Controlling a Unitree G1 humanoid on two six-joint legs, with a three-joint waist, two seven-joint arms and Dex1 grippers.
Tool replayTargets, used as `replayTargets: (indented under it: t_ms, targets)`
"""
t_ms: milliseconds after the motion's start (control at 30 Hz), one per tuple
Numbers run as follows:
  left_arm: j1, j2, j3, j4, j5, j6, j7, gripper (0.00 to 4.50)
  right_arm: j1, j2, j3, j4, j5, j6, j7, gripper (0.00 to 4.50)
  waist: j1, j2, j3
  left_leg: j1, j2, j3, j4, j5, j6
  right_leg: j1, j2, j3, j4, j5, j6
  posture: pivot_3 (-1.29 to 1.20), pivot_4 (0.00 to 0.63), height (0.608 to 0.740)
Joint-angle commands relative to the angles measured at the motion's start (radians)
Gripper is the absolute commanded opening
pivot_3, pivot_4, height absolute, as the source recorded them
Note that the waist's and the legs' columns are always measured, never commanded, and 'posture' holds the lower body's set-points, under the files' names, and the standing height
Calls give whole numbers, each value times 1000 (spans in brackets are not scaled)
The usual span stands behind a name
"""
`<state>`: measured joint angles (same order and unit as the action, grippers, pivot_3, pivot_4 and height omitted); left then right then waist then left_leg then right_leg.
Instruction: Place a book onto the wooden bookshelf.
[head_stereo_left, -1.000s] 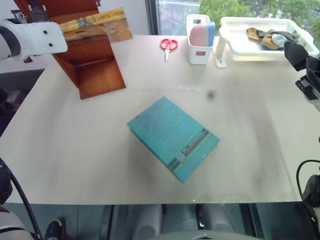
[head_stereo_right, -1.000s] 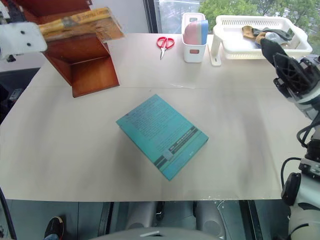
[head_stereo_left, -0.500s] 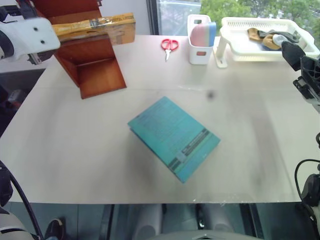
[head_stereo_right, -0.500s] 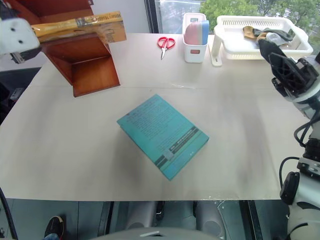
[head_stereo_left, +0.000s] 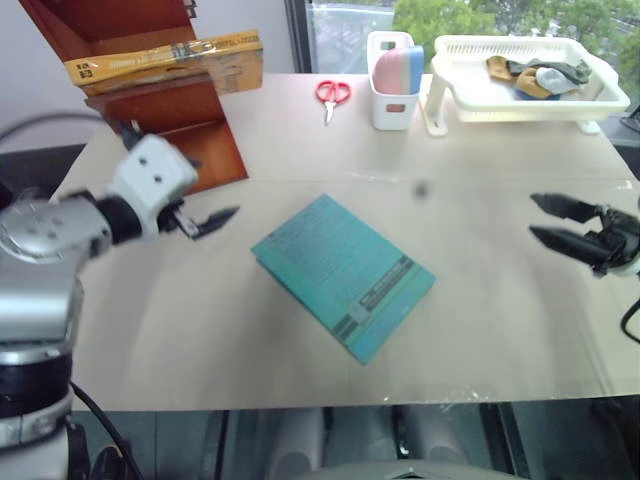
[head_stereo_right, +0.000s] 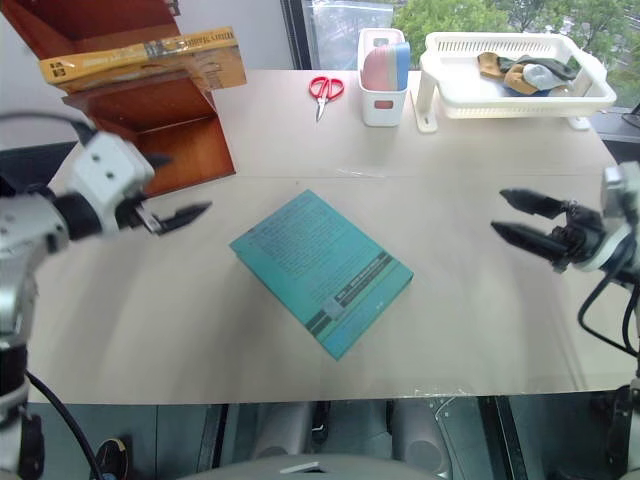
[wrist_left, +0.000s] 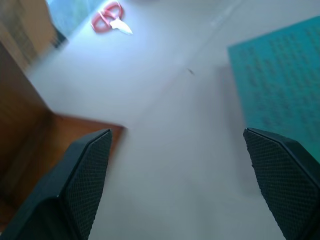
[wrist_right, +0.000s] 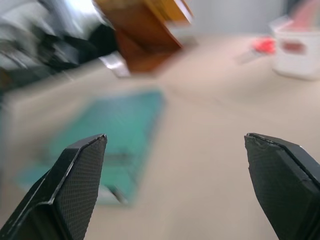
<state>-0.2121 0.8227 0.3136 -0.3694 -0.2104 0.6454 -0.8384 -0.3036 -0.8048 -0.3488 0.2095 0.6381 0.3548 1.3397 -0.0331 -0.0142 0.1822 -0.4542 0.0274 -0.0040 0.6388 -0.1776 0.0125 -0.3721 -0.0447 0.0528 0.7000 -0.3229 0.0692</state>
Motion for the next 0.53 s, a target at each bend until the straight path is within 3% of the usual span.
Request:
replayTargets:
  t_ms: [33, 233, 533]
  targets:
    - [139, -74, 89, -87, -68, 25, 44, 4413, 44, -13, -10, 23, -78, -142, 4, 4500, -3, 0, 0, 2, 0, 0, 0, 0, 0, 2, 0, 0, -1, 0, 0, 0, 150, 740]
    - [388, -177, 98, -101, -112, -109, 32, 4413, 148, 30, -8, 51, -93, -211, -1, 4500, 0, -1, 0, 9, 3, -1, -2, 0, 0, 10, -1, -1, -4, 0, 0, 0, 150, 740]
    - [467, -195, 69, -46, -102, -222, 44, 4413, 225, 72, 7, 35, -117, -256, -29, 4500, 12, -1, -1, 26, 4, 2, -5, -1, 0, 26, -2, 1, -7, -1, -1, 0, 150, 740]
